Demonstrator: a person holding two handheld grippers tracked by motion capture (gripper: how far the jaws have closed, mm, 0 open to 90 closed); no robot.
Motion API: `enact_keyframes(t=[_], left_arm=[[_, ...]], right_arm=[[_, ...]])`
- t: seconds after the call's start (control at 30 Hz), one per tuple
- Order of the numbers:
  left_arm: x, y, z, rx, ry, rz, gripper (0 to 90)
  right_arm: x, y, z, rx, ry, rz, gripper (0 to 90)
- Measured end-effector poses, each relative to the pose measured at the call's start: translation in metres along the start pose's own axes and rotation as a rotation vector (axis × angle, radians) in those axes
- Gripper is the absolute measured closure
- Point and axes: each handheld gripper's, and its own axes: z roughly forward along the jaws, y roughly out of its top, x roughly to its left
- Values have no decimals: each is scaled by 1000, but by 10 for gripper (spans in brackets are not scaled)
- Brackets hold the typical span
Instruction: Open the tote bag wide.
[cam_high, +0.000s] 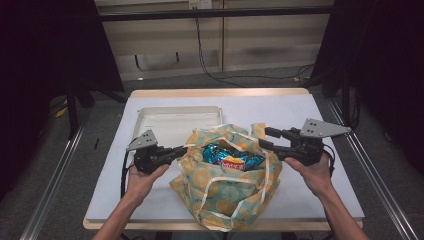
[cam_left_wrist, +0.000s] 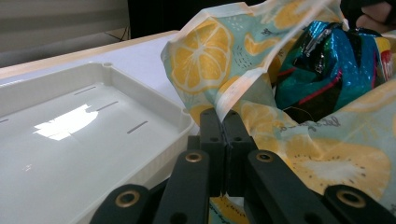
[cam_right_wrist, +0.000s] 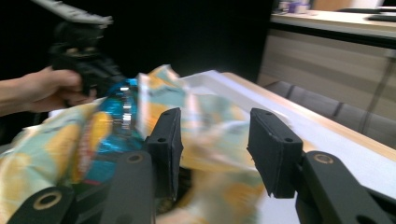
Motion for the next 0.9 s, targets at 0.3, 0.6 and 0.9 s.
enact_keyframes(t=[0.3,0.6,0.9], left_arm=[[3,7,7,-15,6,-3,886],[8,11,14,-18,13,-8,877],[9,16,17,-22,5,0,899]], right_arm=[[0,6,43,113,38,-60,445],[-14,-3,63,189,87,-27,726],[-26,7,63,99,29,24,895]])
